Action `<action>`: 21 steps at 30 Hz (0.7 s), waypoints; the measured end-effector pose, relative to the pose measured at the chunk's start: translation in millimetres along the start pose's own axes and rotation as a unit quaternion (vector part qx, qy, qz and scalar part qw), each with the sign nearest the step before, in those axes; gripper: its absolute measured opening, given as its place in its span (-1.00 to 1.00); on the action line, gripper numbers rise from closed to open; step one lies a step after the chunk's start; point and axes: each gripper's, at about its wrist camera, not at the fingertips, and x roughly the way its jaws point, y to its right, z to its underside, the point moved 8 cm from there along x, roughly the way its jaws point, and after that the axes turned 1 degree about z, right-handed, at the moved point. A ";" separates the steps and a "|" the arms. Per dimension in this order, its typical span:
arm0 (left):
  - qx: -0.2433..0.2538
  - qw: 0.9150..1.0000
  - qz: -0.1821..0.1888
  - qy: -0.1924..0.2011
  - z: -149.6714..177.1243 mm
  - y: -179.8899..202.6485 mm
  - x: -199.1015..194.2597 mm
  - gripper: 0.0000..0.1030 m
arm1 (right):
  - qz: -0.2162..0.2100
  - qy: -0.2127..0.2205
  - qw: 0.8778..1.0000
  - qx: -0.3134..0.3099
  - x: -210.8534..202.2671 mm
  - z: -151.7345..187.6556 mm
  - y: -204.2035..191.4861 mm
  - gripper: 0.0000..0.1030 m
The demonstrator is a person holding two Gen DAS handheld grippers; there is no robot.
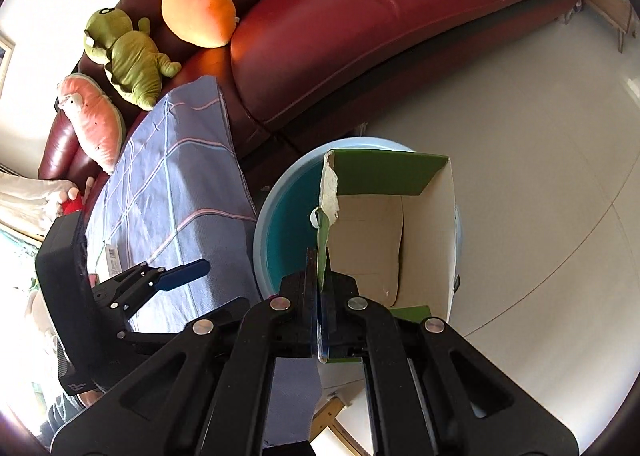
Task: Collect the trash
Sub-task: 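Carry both items over the teal bin and open both tools to drop them, then move both open tools back over the cluttered tablecloth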
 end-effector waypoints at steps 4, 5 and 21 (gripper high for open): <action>-0.016 1.000 0.004 0.015 2.1 -7.9 -10.3 0.48 | -0.003 -0.012 1.000 -0.001 10.4 0.6 -5.0 -0.98; -0.022 1.000 0.005 0.022 2.2 -11.1 -14.5 0.54 | -0.002 -0.013 1.000 -0.004 13.3 -1.4 -7.4 -0.97; -0.082 0.995 0.013 0.057 24.0 -53.8 -53.8 0.79 | 0.045 -0.025 0.997 -0.056 26.3 -1.5 -42.9 0.32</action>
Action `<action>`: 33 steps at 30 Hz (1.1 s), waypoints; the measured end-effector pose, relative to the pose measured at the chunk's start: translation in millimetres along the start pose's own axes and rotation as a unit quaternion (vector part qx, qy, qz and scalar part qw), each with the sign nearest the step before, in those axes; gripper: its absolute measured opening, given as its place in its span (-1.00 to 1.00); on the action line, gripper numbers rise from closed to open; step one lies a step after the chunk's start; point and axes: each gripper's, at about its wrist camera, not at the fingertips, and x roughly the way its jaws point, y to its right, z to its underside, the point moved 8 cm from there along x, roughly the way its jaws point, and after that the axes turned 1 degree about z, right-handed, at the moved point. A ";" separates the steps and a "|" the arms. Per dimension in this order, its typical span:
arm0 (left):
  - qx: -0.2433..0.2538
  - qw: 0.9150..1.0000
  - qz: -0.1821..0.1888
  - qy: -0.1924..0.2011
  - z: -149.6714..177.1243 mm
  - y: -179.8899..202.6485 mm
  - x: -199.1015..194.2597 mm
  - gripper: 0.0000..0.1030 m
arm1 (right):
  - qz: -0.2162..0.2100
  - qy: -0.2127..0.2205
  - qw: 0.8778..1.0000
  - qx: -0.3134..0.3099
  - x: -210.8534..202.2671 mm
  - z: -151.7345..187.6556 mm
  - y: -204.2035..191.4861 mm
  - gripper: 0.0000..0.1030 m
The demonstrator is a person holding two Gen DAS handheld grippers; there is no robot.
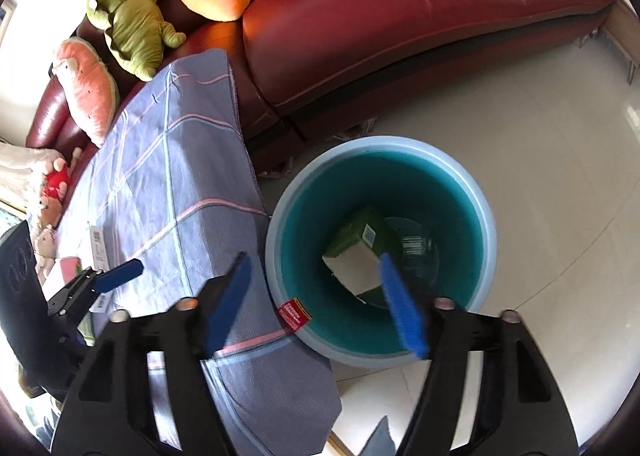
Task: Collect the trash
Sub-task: 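Move both open tools back over the cluttered tablecloth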
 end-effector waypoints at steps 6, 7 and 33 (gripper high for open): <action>-0.017 1.000 -0.006 0.007 14.9 -20.1 -17.5 0.80 | 0.027 -0.009 1.000 -0.009 -6.6 7.1 -6.3 0.43; -0.021 1.000 -0.008 0.010 18.7 -24.2 -22.7 0.80 | 0.032 -0.010 0.999 -0.011 -8.5 8.5 -7.8 0.43; -0.160 0.977 -0.119 0.079 158.0 -196.4 -182.3 0.85 | 0.012 -0.032 0.986 -0.161 -24.4 74.2 -205.3 0.53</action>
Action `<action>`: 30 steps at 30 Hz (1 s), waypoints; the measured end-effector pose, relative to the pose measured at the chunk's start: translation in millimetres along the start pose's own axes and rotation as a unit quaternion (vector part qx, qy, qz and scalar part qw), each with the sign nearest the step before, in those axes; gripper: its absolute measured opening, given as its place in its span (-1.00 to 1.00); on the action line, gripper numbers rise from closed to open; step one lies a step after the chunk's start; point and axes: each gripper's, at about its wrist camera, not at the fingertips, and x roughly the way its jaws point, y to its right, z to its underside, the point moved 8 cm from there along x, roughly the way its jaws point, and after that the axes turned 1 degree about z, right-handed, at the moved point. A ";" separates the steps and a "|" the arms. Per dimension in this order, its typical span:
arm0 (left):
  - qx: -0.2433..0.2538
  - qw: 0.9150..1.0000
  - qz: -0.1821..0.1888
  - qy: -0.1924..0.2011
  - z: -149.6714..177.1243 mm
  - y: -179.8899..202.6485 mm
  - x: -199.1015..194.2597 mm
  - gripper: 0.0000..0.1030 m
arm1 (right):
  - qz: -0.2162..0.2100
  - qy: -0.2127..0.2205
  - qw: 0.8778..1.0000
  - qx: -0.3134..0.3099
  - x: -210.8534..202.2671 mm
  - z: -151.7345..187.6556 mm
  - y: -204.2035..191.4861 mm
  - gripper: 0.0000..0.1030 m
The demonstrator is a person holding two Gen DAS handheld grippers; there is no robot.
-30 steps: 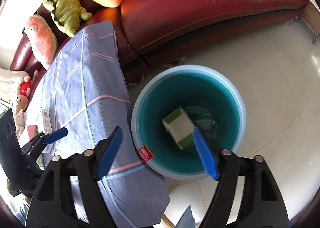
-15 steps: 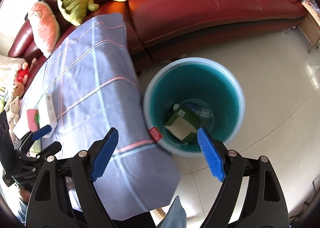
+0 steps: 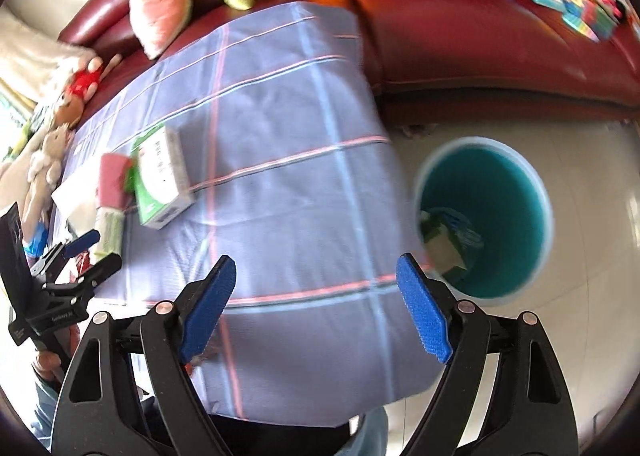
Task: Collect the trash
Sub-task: 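Move both open tools back over the cluttered tablecloth, then grasp the white barcode container with the left tool while the right tool grasps the green-white medicine box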
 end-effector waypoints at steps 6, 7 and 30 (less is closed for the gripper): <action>-0.046 0.999 -0.010 0.001 3.3 -61.7 -7.2 0.85 | -0.003 -0.028 0.998 -0.052 27.8 -13.0 -64.7 0.53; -0.053 0.999 -0.010 0.000 3.5 -70.7 -6.9 0.85 | -0.004 -0.033 0.998 -0.060 33.0 -15.8 -74.6 0.53; -0.057 0.997 0.022 -0.045 6.8 -123.5 -9.4 0.85 | 0.011 -0.115 0.979 -0.166 175.8 -65.6 -211.9 0.61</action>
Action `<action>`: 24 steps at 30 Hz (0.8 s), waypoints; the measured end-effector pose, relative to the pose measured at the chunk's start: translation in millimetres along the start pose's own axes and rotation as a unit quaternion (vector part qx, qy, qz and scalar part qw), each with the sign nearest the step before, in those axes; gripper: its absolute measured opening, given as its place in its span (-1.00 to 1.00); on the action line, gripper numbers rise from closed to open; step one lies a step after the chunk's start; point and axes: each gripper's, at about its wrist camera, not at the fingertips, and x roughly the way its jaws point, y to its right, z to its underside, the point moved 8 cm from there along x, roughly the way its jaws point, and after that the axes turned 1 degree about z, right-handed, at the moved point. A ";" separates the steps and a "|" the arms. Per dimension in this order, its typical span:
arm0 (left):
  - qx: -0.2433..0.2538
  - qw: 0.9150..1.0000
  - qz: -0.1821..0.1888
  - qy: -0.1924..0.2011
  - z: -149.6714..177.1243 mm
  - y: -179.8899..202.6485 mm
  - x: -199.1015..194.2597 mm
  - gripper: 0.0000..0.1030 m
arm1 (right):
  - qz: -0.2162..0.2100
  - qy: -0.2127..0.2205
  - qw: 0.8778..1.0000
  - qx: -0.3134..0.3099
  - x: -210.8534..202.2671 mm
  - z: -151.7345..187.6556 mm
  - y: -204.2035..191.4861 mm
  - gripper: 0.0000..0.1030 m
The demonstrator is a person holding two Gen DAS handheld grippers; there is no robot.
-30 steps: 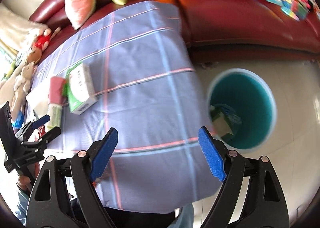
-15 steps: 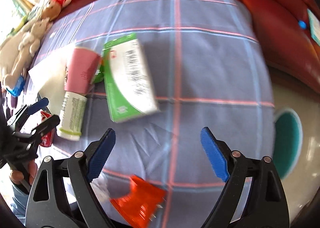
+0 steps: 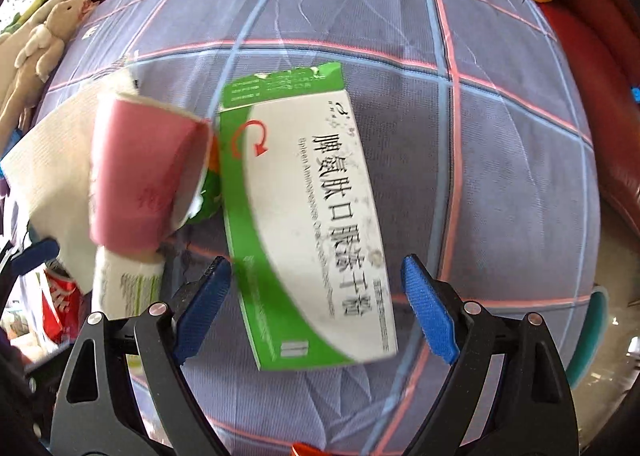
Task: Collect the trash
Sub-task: 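Grasp the white barcode container with the left tool while the right tool grasps the green-white medicine box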
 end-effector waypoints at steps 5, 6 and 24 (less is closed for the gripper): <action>0.010 1.000 0.002 -0.005 -2.0 8.3 2.8 0.85 | -0.026 0.012 1.000 0.006 0.5 2.4 -2.1 0.41; 0.011 1.000 0.004 -0.005 -1.2 10.5 4.1 0.85 | -0.030 0.013 0.999 0.009 -1.2 6.1 -0.9 0.41; -0.018 0.998 -0.050 -0.027 25.7 22.0 50.8 0.06 | -0.044 0.055 0.994 0.085 -54.8 75.1 81.8 0.41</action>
